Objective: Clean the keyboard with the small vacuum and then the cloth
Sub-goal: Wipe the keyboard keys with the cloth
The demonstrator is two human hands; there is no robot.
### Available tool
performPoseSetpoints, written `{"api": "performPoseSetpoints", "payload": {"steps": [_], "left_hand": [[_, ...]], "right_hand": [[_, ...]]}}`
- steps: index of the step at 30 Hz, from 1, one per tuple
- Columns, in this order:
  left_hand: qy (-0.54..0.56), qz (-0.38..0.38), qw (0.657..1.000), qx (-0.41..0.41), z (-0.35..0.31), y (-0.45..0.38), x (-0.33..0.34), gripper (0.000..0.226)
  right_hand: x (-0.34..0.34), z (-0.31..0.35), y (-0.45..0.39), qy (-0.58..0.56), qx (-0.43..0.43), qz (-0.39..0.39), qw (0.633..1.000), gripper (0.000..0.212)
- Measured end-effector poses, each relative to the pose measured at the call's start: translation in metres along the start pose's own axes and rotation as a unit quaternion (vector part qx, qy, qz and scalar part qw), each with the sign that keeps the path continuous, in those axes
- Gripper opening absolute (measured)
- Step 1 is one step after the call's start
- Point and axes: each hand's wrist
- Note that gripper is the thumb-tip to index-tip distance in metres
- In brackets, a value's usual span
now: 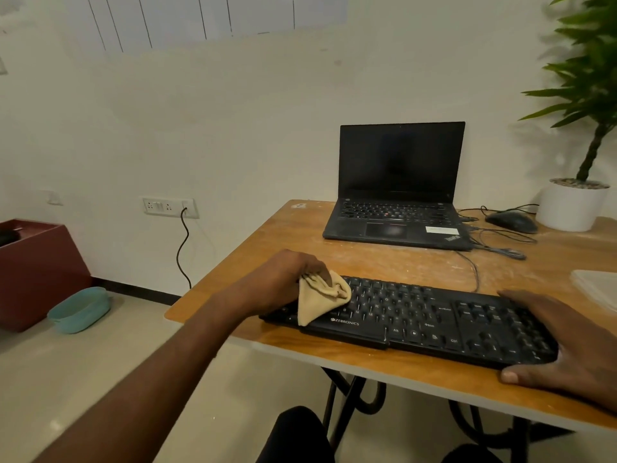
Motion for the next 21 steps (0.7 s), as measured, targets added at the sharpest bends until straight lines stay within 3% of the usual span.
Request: {"api": "performPoseSetpoints", "payload": {"steps": [8,18,21], "left_hand": [[-0.016,-0.035,0.997,-0.063,0.032,0.038,-0.016,0.041],[0.029,-0.028,0.999,-0.014,-0.002,0.021,0.002,0.029],[0.011,-0.025,0.999,-0.029,0.011,0.042,-0.006,0.041]], "right_hand": [[0.002,-0.001,-0.001,-0.003,-0.001,-0.006,1.000,0.115],[0.001,0.000,0.000,0.003,-0.010,-0.005,1.000,0.114],[0.000,0.000,0.000,-0.002,-0.007,-0.002,1.000,0.114]]}}
Point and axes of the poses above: each hand's wrist, its own y-axis away from the middle knuckle, its own x-axis out of the palm, z = x × y, and after that the axes turned 1 degree about z, right-handed
